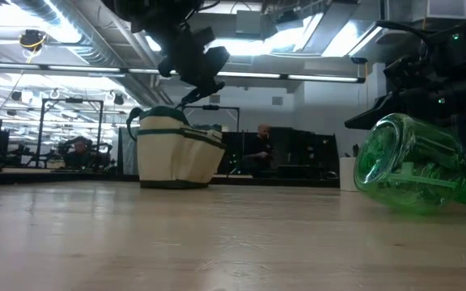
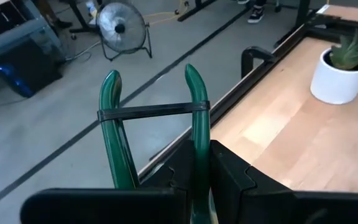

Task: Pick & Place Garden tools in Gardening bag
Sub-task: Put the shear cutter into the gardening bag

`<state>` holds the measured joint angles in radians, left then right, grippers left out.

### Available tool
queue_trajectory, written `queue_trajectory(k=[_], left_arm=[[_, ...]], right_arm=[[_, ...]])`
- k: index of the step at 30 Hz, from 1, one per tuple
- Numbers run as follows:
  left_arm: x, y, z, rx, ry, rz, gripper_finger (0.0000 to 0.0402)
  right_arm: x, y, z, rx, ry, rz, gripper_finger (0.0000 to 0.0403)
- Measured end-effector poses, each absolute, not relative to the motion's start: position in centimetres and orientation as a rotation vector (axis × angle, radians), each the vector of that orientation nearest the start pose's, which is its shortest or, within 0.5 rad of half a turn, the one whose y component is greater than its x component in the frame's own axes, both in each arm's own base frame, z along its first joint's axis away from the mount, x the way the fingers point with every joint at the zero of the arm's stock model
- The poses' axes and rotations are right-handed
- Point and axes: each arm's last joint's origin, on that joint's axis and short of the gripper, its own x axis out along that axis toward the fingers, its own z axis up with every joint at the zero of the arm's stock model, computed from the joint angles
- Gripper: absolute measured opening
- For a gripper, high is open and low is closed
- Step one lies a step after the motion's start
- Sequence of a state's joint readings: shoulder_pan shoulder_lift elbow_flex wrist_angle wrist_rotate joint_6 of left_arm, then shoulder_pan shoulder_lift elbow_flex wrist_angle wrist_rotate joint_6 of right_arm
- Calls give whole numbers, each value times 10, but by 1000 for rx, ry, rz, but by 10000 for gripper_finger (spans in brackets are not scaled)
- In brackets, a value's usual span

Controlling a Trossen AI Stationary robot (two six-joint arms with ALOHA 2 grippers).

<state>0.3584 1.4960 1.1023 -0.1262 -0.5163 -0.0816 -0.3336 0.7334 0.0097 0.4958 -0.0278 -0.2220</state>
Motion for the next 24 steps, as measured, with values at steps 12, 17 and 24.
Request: queue_trajectory(k=[12,17,24], left_arm=[[307,128,259,-59,641,865,29],[313,132,242,-58,695,871,29],[315,136,233,-38,731,901,29]], right_arm=[[134,-45,141,-179,257,-277,158],[134,-45,141,-178,258,-277,158],[134,-45,141,-178,257,-277,158]])
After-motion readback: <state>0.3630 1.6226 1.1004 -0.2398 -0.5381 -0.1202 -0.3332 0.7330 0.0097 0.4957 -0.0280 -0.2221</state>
